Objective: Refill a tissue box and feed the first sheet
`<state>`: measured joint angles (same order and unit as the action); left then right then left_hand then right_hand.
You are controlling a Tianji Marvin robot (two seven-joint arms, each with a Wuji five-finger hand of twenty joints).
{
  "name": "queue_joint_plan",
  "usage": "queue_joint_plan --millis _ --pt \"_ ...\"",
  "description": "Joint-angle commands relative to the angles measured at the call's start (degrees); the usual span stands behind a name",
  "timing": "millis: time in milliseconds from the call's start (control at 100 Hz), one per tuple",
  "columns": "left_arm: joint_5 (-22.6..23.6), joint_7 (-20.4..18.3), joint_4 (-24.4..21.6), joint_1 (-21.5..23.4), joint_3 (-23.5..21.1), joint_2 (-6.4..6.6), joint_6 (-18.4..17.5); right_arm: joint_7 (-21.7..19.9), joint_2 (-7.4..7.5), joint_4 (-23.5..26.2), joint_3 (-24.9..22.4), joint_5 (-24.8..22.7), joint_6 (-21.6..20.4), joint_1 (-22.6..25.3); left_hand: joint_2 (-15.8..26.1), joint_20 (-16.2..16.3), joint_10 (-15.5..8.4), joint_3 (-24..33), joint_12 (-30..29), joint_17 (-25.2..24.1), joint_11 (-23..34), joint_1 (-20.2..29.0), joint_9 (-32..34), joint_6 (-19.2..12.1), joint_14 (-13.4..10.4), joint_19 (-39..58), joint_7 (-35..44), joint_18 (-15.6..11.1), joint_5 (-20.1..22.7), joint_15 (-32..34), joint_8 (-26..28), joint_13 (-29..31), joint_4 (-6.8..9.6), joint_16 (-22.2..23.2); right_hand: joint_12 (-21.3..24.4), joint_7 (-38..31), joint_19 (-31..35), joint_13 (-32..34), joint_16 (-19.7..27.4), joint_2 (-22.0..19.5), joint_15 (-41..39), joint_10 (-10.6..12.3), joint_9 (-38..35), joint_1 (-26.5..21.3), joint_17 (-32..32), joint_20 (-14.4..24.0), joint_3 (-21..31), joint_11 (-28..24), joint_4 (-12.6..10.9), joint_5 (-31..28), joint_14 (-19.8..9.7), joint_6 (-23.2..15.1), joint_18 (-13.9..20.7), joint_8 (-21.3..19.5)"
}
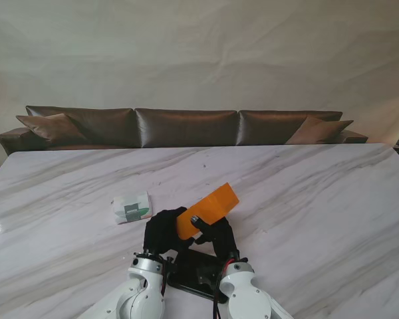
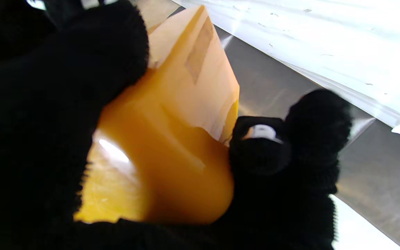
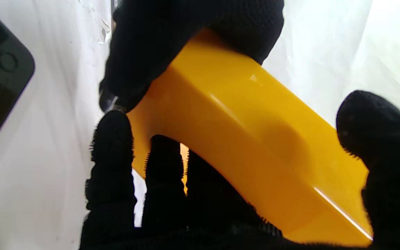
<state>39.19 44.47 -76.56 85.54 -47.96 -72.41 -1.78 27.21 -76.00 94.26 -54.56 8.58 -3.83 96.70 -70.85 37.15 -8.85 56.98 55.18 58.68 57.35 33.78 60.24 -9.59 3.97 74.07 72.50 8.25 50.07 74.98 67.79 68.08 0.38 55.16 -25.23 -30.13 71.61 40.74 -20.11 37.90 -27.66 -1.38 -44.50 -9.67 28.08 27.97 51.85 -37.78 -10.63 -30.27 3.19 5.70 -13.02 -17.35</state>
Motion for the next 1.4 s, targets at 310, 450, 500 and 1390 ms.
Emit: queue_joint_plan --millis 310,450,500,1390 --pt "-1.5 0.7 -0.6 0.0 -1.0 -0.84 0.9 -3.9 1.80 -0.4 -1.7 -1.3 2.3 1.3 7.2 1.0 1.0 25.7 2.3 3.3 10.4 6.8 8.7 -1.6 -0.5 36.4 6.6 -5.2 2.6 6.3 -0.7 4.6 -0.16 -1.4 10.2 -0.7 -4.9 -9.8 4.5 -0.7 6.6 -9.7 14.8 4.0 -2.9 0.2 0.5 12.8 0.1 7.0 6.8 1.8 -1.8 4.9" --pt "-2.4 0.8 -0.8 -0.2 -1.2 -1.15 1.0 -6.8 2.51 -0.8 -2.0 -0.8 2.4 1.3 7.3 1.1 0.9 25.6 2.2 3.4 10.4 6.8 8.6 -1.6 -0.8 36.6 6.6 -5.5 2.6 6.6 -0.7 4.6 -0.01 -1.6 10.7 -0.3 -7.0 -13.0 5.6 -2.6 8.8 -9.4 18.4 5.3 -5.1 -0.2 0.1 14.1 0.7 9.1 5.8 1.9 -2.0 5.8" --pt "-3.0 0.7 -0.9 -0.2 -1.3 -1.31 1.0 -7.6 2.67 -1.0 -2.0 -0.4 2.2 1.3 7.2 1.1 1.0 25.5 2.2 3.4 10.5 6.8 8.7 -1.6 -0.6 36.7 6.6 -5.6 2.6 6.7 -0.7 4.6 0.12 -1.7 10.8 -0.2 -7.5 -13.7 5.8 -3.0 9.1 -9.1 19.0 5.3 -5.6 -0.2 -0.1 14.2 0.9 9.6 5.3 1.9 -2.0 6.0" --pt "-15.5 0.3 -3.7 1.7 -2.4 -4.39 -5.3 -10.1 3.35 -2.6 -1.3 -1.2 -0.6 0.0 7.5 1.1 1.0 24.9 1.9 3.5 10.2 6.7 8.7 -1.8 -0.8 38.0 6.4 -6.5 2.4 7.8 -0.5 4.6 0.83 -2.7 11.6 1.2 -9.6 -12.4 5.8 -10.6 8.5 -6.7 15.5 7.5 -7.7 2.1 -4.1 15.8 3.1 5.3 5.8 -3.0 -2.5 8.0"
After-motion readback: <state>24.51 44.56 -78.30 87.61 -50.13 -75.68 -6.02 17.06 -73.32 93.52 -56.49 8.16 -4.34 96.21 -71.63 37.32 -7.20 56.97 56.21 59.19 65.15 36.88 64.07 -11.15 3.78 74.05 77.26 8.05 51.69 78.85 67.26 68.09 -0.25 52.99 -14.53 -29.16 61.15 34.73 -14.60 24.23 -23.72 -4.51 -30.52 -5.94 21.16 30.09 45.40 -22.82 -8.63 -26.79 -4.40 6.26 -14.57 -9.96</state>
